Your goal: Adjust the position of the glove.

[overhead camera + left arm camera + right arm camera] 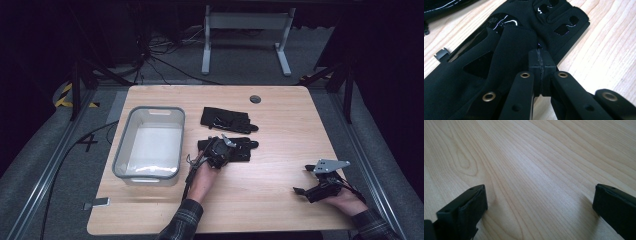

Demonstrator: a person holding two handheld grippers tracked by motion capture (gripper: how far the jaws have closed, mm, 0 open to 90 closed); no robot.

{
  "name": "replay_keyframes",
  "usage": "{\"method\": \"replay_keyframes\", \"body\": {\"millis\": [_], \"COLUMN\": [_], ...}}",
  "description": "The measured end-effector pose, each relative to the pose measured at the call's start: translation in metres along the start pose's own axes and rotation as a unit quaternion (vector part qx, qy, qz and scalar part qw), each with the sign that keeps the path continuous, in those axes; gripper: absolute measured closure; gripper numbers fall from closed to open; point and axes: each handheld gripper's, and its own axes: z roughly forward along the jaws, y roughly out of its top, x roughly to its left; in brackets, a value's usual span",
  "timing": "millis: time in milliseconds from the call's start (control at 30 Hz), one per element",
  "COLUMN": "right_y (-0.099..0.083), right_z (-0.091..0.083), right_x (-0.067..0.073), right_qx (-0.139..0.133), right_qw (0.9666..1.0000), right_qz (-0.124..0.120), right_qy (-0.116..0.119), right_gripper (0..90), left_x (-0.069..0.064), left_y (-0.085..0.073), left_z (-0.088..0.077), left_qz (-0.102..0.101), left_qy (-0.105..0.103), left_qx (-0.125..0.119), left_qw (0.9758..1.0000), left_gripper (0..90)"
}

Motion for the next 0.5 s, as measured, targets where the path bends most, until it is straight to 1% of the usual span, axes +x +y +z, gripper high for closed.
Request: {"method": "replay_keyframes", "body": {"millis": [100,133,233,300,400,433,467,500], "right_y": [0.000,0.000,0.000,0.000,0.000,0.000,0.000,0.000], "right_z": [0.000,0.000,0.000,0.000,0.000,0.000,0.000,0.000], "right_x": [0.000,0.000,0.000,0.000,0.000,0.000,0.000,0.000], "right_qx": [0.000,0.000,0.000,0.000,0.000,0.000,0.000,0.000], "right_qw": [1.0000,1.0000,1.0000,1.0000,1.0000,1.0000,1.0000,1.0000], "right_qz": [0.000,0.000,0.000,0.000,0.000,0.000,0.000,0.000], "right_qy": [0.000,0.000,0.000,0.000,0.000,0.000,0.000,0.000], "right_gripper": [0.0,0.0,0.0,0.0,0.0,0.0,0.0,0.0], "left_x": [-0.002,-0.004,-0.011,-0.016,-0.025,-0.029,-0.031,-0.034], "left_y": [0.001,0.001,0.004,0.006,0.009,0.010,0.011,0.012], "left_z": [0.000,0.001,0.003,0.005,0.008,0.009,0.010,0.011], "left_qz": [0.003,0.005,0.015,0.021,0.024,0.029,0.032,0.031], "left_qy": [-0.002,-0.008,-0.016,-0.026,-0.046,-0.052,-0.055,-0.058], "left_qx": [0.002,0.001,0.001,-0.001,-0.006,-0.005,-0.005,-0.007], "left_qw": [1.0000,1.0000,0.9998,0.9995,0.9986,0.9982,0.9980,0.9978], "left_gripper": [89.9,89.9,89.9,89.9,89.9,89.9,89.9,89.9]}}
